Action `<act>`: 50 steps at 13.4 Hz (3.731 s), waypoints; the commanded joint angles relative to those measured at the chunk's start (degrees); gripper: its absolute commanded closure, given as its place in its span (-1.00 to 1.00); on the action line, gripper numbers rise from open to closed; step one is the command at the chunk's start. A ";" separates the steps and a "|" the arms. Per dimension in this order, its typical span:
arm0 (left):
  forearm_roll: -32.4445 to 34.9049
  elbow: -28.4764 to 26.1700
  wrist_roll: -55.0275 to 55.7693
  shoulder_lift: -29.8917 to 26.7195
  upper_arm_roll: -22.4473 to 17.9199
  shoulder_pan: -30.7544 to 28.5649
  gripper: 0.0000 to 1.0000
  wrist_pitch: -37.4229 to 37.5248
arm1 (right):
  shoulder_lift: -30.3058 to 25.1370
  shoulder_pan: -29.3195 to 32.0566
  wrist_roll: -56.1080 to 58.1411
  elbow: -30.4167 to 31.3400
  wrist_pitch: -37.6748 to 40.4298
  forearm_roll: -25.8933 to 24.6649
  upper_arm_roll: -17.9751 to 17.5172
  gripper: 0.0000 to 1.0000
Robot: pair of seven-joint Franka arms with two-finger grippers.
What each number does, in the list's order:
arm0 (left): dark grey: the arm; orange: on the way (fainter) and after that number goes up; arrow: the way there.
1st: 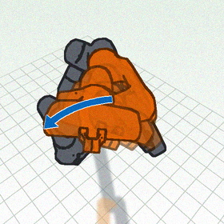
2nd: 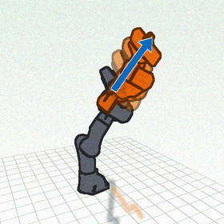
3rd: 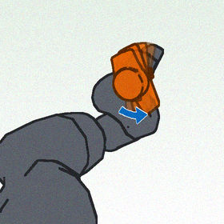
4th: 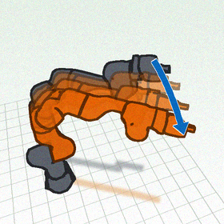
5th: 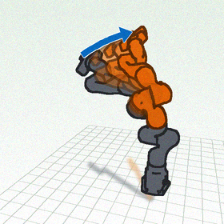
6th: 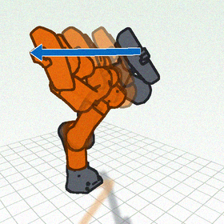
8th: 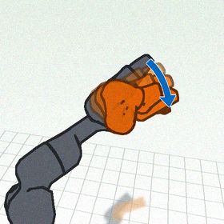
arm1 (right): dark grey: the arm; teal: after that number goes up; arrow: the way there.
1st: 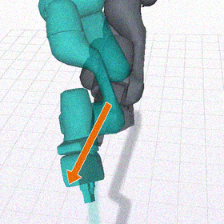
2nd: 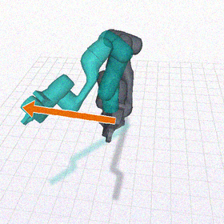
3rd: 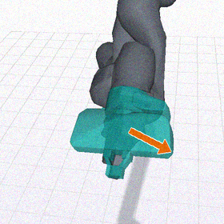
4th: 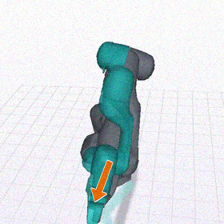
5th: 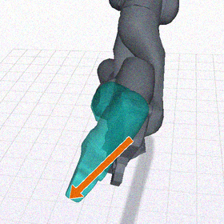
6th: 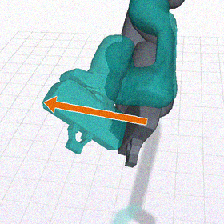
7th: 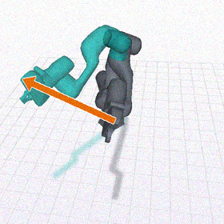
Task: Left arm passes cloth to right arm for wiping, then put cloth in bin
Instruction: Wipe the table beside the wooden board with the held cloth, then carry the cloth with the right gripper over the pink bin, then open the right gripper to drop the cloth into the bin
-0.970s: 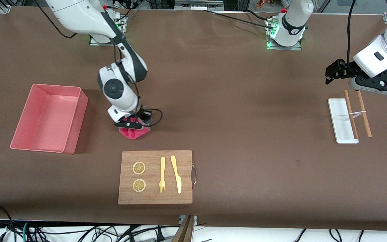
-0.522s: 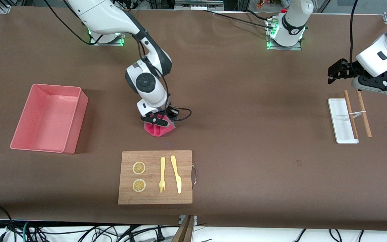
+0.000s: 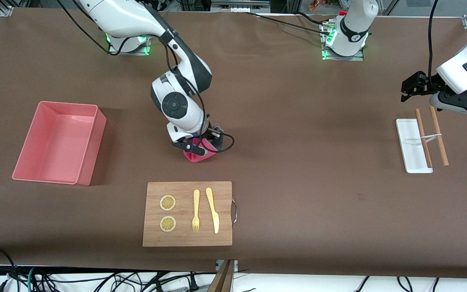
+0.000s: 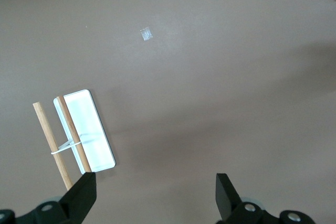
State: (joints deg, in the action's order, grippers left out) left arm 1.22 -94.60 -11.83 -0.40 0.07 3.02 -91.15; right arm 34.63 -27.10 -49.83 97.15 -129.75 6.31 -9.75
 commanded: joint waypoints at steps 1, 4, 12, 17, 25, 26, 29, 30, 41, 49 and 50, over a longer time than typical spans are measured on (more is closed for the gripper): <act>0.54 -0.67 -0.92 -0.57 -0.34 0.23 -1.00 -0.52 | -0.97 3.27 7.36 4.52 0.11 0.63 -0.18 1.00; 0.54 -0.58 -0.83 -0.48 -0.25 0.23 -1.00 -0.44 | -1.58 5.48 13.00 6.82 0.55 0.63 2.18 1.00; 0.45 -0.32 -0.82 -0.30 -0.16 0.23 -1.00 -0.44 | -5.45 14.34 42.50 15.35 0.02 0.63 10.80 1.00; 0.54 -0.32 -0.82 -0.30 -0.16 0.23 -1.00 -0.35 | -7.64 19.36 57.90 16.31 0.46 0.63 14.93 1.00; 0.54 -0.32 -0.82 -0.39 -0.16 0.23 -1.00 -0.26 | -19.15 22.17 60.38 10.36 21.42 -2.34 17.40 1.00; 0.54 -0.32 -0.82 -0.39 -0.16 0.23 -1.00 -0.26 | -20.29 23.05 60.38 8.69 24.68 -3.57 17.40 1.00; 0.54 -0.32 -0.82 -0.39 -0.16 0.23 -1.00 -0.26 | -25.56 24.63 63.18 8.32 29.01 -6.56 17.31 1.00; 0.54 -0.32 -0.82 -0.39 -0.16 0.23 -1.00 -0.26 | -26.80 25.16 64.15 8.32 29.89 -7.79 17.40 1.00; 0.54 -0.32 -0.82 -0.39 -0.07 0.23 -1.00 -0.26 | -29.71 29.13 72.51 9.11 30.08 -12.81 17.40 1.00; 0.54 -0.32 -0.82 -0.39 0.01 0.23 -1.00 -0.26 | -30.23 29.21 72.42 8.23 27.90 -11.06 17.40 -1.00; 0.54 -0.32 -0.82 -0.39 0.01 0.23 -1.00 -0.26 | -31.02 29.21 72.33 8.23 27.01 -9.66 17.40 -1.00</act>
State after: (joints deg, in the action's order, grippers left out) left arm 1.22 -94.64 -11.83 -0.35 0.11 3.04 -91.15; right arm 5.15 1.41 21.76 105.50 -101.55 -5.11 8.00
